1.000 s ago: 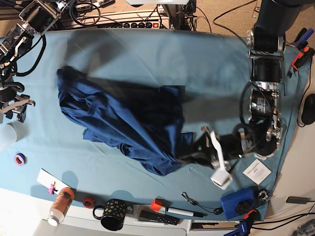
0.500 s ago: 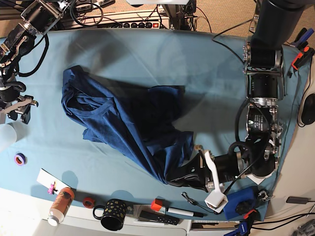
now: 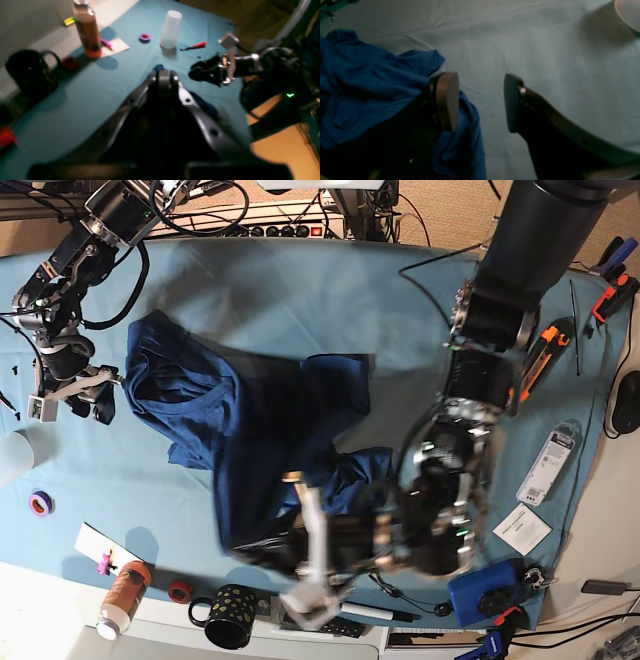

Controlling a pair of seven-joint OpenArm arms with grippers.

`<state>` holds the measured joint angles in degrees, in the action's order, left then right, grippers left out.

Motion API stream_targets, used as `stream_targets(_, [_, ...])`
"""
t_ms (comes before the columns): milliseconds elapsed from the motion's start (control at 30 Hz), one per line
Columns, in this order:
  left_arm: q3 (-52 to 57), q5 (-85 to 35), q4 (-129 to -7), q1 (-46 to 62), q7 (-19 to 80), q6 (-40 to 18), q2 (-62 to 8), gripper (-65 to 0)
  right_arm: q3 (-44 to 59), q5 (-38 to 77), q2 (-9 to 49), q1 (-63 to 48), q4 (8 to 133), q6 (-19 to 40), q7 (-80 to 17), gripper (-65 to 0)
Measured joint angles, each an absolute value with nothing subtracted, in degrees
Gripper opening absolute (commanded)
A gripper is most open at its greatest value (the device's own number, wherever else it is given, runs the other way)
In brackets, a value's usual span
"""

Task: Layout the t-shirt on the table in an organized manner, then fold the t-shirt properly
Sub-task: 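Lower the left gripper onto the shirt hem and grasp it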

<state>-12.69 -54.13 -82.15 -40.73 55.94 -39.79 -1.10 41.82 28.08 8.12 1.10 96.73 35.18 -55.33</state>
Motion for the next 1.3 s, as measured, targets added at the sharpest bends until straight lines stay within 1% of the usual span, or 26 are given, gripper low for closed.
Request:
stream_targets(100, [-16.97, -45.91, -82.15, -43.7, 51.29, -39.97, 0.38, -65.0, 41.82, 28.4, 8.1, 1.1, 96.73, 35.66, -56.16, -35.9])
stream_targets(133, [-18.2, -43.35, -82.26, -44.71, 49.98, -39.07, 0.47, -65.0, 41.82, 28.4, 8.12, 1.1, 96.73, 36.18, -56.77, -35.9])
stream_targets(233, [-20.43, -33.32, -81.95, -47.97, 46.61, -31.83, 0.47, -65.0, 41.82, 28.53, 8.1, 0.95, 96.73, 36.73, -56.95, -35.9])
stream_targets(333, [-20.88, -29.1, -80.84, -51.29, 45.21, -27.2, 0.49, -65.0, 41.82, 28.58, 8.1, 0.91, 96.73, 36.75, -56.95, -35.9])
stream_targets(400, [-20.91, -27.73, -79.7, -53.84, 44.45, -25.3, 0.47, -65.0, 41.82, 28.6, 8.1, 0.95, 96.73, 36.73, -56.97, -35.9])
stream_targets(533, [-20.88, -27.24, -76.18, -58.33, 43.81, -23.94, 0.64, -65.0, 41.82, 29.45, 8.1, 0.93, 96.73, 36.75, -56.97, -35.9])
stream_targets(700, [-20.88, -27.29, -70.98, -61.91, 42.3, -23.51, 1.39, -65.0, 41.82, 29.47, 8.1, 0.93, 96.73, 36.75, -56.97, -35.9])
stream_targets(833, [-20.86, -27.18, -66.43, -62.83, 41.91, -23.11, 3.2, -65.0, 41.82, 30.15, 8.05, 0.95, 96.73, 37.15, -57.06, -35.9])
stream_targets(933, [-20.88, -27.22, -64.18, -62.78, 41.91, -23.11, 5.08, -65.0, 41.87, 31.44, 6.92, 0.93, 96.73, 39.05, -57.23, -35.9])
stream_targets(1067, [-20.93, -27.07, -62.17, -62.81, 41.6, -23.09, 7.57, -65.0, 41.8, 33.08, 3.84, 0.95, 96.73, 39.13, -58.46, -35.9])
stream_targets(1100, [-21.06, -27.59, -61.71, -62.89, 41.41, -23.83, 7.6, -65.0, 41.63, 33.1, 3.29, 0.91, 96.73, 39.13, -58.41, -35.9])
stream_targets(1133, [-21.34, -27.38, -61.39, -62.94, 40.34, -23.49, 7.57, -65.0, 41.17, 32.93, 2.81, 0.82, 96.73, 39.09, -58.48, -35.9])
stream_targets(1200, [-22.55, -26.74, -60.88, -62.92, 37.98, -20.34, 7.57, -65.0, 39.75, 32.93, 1.98, 0.43, 96.73, 39.07, -58.41, -35.9])
stream_targets(1300, [-24.34, -24.14, -60.88, -62.96, 33.82, -18.0, 7.57, -65.0, 35.53, 32.93, 1.69, -0.69, 96.03, 39.24, -58.43, -35.9])
